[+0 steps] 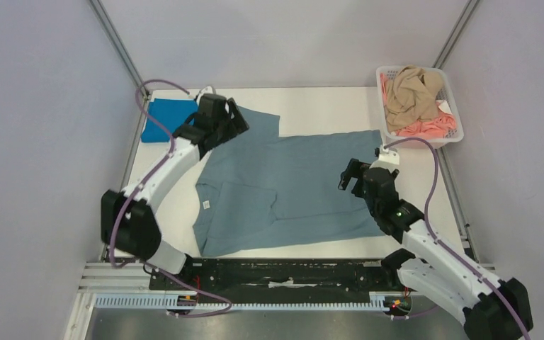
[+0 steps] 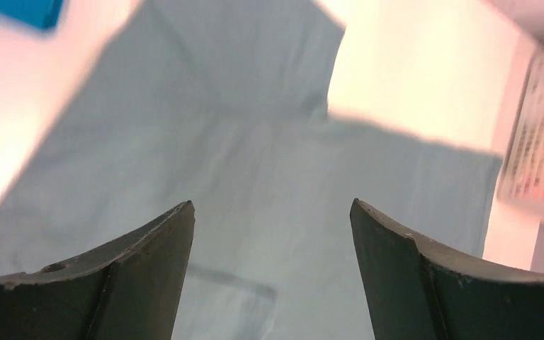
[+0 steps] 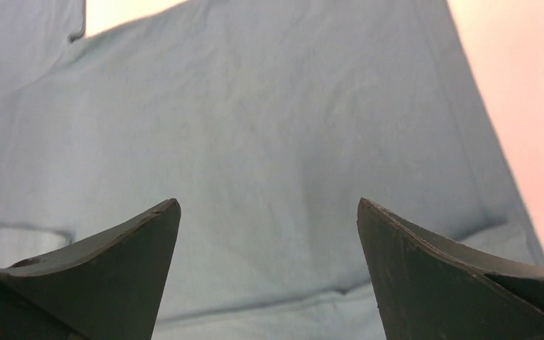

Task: Fold and stack the t-shirts
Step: Grab the side of the flattened tshirt furthest away from the robot with both arms

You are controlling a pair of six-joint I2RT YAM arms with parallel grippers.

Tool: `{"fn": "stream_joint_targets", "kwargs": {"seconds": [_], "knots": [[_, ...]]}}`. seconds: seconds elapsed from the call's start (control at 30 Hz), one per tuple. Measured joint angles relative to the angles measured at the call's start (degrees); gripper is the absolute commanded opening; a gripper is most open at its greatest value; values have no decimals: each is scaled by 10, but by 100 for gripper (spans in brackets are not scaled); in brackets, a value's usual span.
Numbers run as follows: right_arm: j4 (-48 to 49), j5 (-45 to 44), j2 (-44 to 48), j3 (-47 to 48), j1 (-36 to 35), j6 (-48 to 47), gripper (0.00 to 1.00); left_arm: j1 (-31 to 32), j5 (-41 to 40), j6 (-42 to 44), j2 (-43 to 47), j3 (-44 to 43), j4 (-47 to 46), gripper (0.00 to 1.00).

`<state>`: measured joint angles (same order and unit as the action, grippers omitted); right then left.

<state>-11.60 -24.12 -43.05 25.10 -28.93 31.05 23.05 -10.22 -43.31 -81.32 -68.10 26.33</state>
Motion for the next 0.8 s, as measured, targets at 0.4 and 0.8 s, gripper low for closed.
{"fn": "stream_joint_targets", "kwargs": {"seconds": [0.4,0.8], "knots": [[81,-47,-151,61,37,-54,98,-133,106,138,-528,-572,-27,87],[111,-3,-170,48,81,-65,98,-163,219,63,-697,-632,-137,87]]}}
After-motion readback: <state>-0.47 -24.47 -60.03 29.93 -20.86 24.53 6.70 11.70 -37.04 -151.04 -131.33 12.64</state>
